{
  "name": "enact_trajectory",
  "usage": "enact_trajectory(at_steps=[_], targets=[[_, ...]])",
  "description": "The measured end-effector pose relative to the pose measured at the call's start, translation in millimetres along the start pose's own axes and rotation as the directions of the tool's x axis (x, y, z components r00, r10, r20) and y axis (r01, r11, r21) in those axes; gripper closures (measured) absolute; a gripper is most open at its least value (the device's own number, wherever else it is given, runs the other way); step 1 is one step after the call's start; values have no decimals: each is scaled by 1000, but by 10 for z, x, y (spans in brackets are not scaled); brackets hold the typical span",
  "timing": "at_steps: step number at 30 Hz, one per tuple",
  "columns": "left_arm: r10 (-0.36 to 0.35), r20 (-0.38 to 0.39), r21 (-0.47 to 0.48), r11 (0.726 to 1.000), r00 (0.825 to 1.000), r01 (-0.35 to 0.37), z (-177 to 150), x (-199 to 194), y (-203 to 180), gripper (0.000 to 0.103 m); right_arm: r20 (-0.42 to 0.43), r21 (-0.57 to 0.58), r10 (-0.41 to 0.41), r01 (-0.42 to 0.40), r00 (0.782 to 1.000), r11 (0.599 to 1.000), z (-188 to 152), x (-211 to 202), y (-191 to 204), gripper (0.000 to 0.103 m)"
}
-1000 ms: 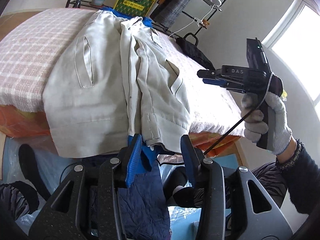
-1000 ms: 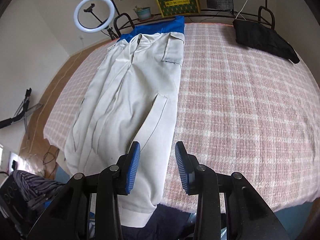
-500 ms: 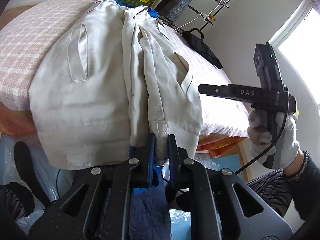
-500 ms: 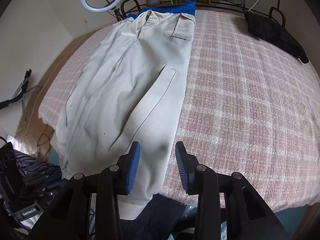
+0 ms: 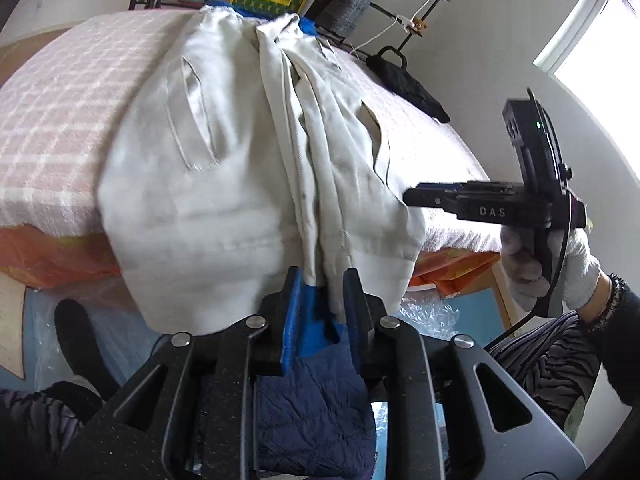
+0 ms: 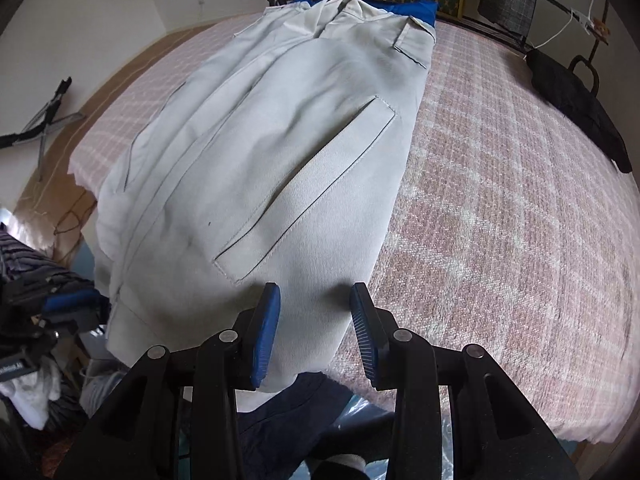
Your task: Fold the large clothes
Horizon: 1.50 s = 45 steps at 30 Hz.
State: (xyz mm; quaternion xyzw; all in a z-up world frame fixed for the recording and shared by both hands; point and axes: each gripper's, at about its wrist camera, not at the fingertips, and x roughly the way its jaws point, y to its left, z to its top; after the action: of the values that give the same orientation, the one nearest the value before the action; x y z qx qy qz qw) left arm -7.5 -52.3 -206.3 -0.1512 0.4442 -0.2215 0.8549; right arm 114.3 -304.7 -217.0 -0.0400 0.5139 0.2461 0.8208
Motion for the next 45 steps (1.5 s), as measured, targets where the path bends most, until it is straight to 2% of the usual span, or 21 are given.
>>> enact_trajectory(at_steps=[1, 2, 3, 4, 6, 11, 13, 15, 17, 20, 22, 25, 32, 34, 36, 39, 42, 43, 44, 45], targets=[[-4, 16, -5, 1000, 1000, 4, 36, -118, 104, 60, 24, 26, 20, -21, 999, 999, -44, -57, -41, 68], [-11, 29, -19, 1000, 1000, 12, 73, -214, 222, 45, 56, 56, 40, -43, 998, 997, -101, -120, -93, 68], [-19, 41, -40, 999, 999, 20, 110, -301, 356, 38, 87, 89, 66, -74, 994, 993, -171, -176, -145, 68], [-17, 45, -64, 998, 999, 20, 150, -368, 498, 37, 111, 121, 98, -112, 989, 986, -250, -218, -204, 66], [-21, 20, -116, 993, 1000, 23, 228, -416, 783, 35, 115, 167, 161, -179, 980, 970, -407, -248, -293, 55], [-90, -118, -234, 970, 989, 60, 312, -142, 1322, 33, 46, 208, 291, -294, 956, 933, -613, -130, -398, 34], [-95, -158, -258, 965, 983, 51, 315, 1, 1410, 33, 45, 232, 327, -328, 944, 916, -622, -51, -452, 34], [-134, -164, -276, 957, 977, 85, 327, 116, 1451, 33, 40, 250, 350, -348, 936, 904, -609, 35, -495, 34], [-176, -163, -277, 952, 971, 126, 350, 200, 1445, 33, 36, 248, 361, -359, 932, 900, -588, 107, -522, 34], [-200, -170, -254, 955, 965, 153, 368, 331, 1424, 33, 24, 218, 377, -373, 926, 902, -575, 205, -502, 34], [-241, -167, -283, 941, 956, 188, 357, 418, 1448, 33, 18, 194, 391, -387, 920, 902, -563, 260, -451, 34], [-299, -166, -331, 915, 940, 232, 308, 550, 1487, 31, 18, 174, 453, -449, 891, 877, -547, 361, -379, 32], [-350, -160, -339, 898, 923, 282, 277, 691, 1482, 30, 19, 141, 565, -562, 825, 815, -458, 532, -215, 32], [-372, -163, -348, 889, 914, 299, 197, 676, 1492, 30, 21, 137, 581, -578, 814, 804, -476, 529, -172, 32], [-381, -180, -330, 892, 907, 310, 141, 670, 1430, 30, 14, 133, 600, -596, 800, 792, -460, 557, -109, 32], [-373, -191, -278, 908, 908, 314, 171, 649, 1309, 31, -9, 105, 618, -614, 786, 782, -421, 515, -6, 36], [-378, -195, -270, 908, 905, 321, 172, 585, 1240, 35, -13, 103, 628, -624, 778, 775, -426, 480, 65, 54], [-374, -198, -267, 910, 906, 317, 185, 566, 1193, 37, -12, 106, 636, -631, 772, 768, -425, 454, 87, 63], [-365, -200, -260, 915, 909, 310, 183, 529, 1180, 43, -10, 107, 645, -640, 764, 760, -425, 412, 90, 70], [-357, -195, -255, 918, 914, 304, 181, 488, 1170, 49, -6, 109, 651, -647, 759, 755, -426, 398, 131, 73]])
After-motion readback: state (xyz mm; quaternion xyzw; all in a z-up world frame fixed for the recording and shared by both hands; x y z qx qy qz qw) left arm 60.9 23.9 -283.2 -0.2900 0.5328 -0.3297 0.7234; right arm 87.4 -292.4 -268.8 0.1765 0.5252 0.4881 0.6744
